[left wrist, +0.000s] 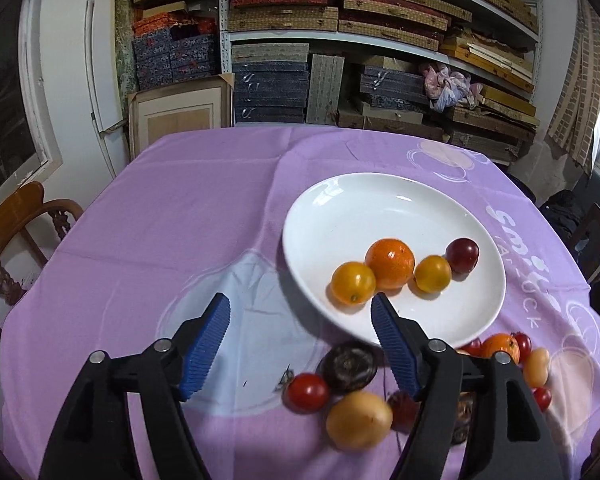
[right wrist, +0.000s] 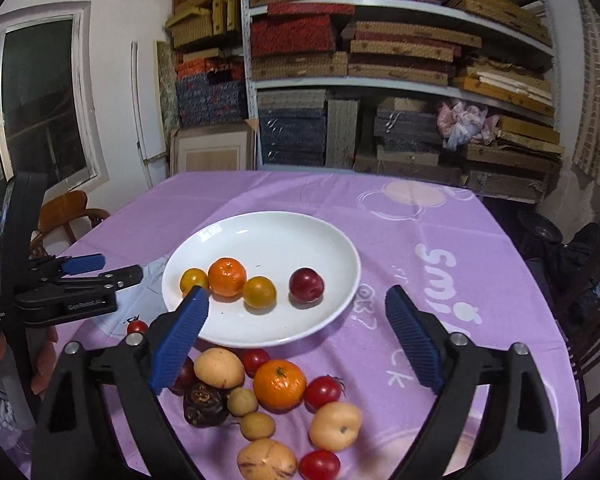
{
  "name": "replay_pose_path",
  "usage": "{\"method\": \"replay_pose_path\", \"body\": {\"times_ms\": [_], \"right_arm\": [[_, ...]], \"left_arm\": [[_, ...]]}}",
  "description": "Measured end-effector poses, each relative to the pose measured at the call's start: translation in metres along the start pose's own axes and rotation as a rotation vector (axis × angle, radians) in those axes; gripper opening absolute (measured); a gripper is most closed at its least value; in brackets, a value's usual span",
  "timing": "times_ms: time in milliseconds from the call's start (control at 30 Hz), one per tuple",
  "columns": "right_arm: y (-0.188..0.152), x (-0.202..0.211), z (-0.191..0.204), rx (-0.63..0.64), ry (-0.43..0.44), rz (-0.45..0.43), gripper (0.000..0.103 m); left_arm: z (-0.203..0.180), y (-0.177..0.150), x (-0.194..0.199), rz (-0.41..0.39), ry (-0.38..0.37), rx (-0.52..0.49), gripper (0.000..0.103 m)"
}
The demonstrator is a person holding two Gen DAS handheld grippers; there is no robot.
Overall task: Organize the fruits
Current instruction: 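Carry both yellow fruits onto the white plate and open both tools, then close the left tool around the large tan round fruit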
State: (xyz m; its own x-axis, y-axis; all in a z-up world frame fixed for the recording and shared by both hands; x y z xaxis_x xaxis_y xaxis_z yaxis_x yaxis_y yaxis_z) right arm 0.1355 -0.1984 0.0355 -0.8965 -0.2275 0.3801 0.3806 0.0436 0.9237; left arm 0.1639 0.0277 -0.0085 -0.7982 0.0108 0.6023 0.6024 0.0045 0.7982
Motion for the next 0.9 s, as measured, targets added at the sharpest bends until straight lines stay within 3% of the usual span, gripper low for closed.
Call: {"method": "replay_pose_path", "body": {"times_ms": [67,233,400,733,900], "right_arm": [[-0.011,0.018,-0.011,0.007,-0.052,-0.047,0.098],[-0.039,0.044,-0.036,-0.014,-0.122,-0.155,0.099],[-0.043,0.046,-0.046,-0.033,-0.138,-0.167,0.099],[-0.050,0.037,-0.062,-0.121,-0.140,-0.111,0.099],[-0.051,0.035,-0.060,-0.108,-0.140,-0.103,0.099]], "left_arm": [[0.000,-0.019,0.010,0.017,-0.012,-0.016,0.077],[-0.008,-0.059,0.019,0.038,0.003,-0.056,0.080],[-0.015,-0.070,0.017,0.017,-0.009,-0.068,0.080],[-0.029,-0.084,-0.008,0.071,-0.017,-0.075,0.080],[-0.024,-0.084,-0.014,0.076,-0.011,-0.056,0.087]]}}
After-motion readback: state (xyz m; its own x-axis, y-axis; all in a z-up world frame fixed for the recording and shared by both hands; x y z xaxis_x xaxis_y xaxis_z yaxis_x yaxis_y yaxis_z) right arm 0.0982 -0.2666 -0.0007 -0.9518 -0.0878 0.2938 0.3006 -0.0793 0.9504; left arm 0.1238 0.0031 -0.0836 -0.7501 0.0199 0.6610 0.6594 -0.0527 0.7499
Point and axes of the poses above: each gripper's, at about its wrist camera, not at the fingertips, and x roughly against the way its jaws point, z to its left, y to its top, the point moved 10 cm from there along -x, roughly the way its jaws point, and after that the axes turned 6 degrees about -z, right-handed, at the moved point
